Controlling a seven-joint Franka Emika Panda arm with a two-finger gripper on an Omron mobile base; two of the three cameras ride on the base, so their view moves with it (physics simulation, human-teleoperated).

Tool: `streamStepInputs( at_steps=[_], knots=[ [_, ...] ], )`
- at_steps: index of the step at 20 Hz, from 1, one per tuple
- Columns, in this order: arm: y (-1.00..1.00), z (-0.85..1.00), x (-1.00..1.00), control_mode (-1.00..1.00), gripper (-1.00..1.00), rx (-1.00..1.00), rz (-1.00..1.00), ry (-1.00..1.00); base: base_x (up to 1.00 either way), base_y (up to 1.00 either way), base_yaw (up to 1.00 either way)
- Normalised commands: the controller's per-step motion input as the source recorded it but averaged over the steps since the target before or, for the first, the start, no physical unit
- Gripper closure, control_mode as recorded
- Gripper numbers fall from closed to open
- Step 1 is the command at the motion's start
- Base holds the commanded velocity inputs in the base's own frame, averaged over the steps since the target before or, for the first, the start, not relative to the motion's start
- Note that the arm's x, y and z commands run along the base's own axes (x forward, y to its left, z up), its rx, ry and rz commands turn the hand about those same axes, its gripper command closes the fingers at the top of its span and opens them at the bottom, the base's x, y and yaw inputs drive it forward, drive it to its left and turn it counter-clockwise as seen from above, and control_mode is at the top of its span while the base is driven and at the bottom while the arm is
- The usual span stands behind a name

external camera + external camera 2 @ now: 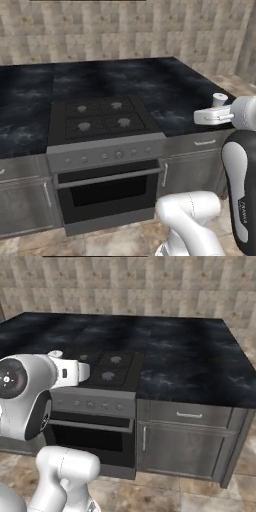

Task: Take 2 condiments from the cabinet and move them on the counter near the stove.Make sure the condiments are lined up with each other, next to each other.

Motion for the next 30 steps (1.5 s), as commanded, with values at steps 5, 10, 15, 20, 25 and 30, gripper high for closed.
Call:
streamStepInputs(
  at_steps=[5, 10, 15, 20, 25, 30],
  knots=[
    [0.00, 0.00, 0.00, 1.00, 1.00, 0.00, 0.00, 0.00, 0.56, 0.00, 0.06],
    [0.00, 0.00, 0.00, 1.00, 1.00, 0.00, 0.00, 0.00, 0.59, 0.00, 0.06],
    [0.00, 0.00, 0.00, 1.00, 1.00, 0.00, 0.00, 0.00, 0.61, 0.00, 0.06],
    [0.00, 0.00, 0.00, 1.00, 1.00, 0.00, 0.00, 0.00, 0.59, 0.00, 0.06],
    [0.00, 0.00, 0.00, 1.00, 1.00, 0.00, 0.00, 0.00, 0.56, 0.00, 0.05],
    [0.00, 0.00, 0.00, 1.00, 1.00, 0.00, 0.00, 0.00, 0.56, 0.00, 0.05]
  ],
)
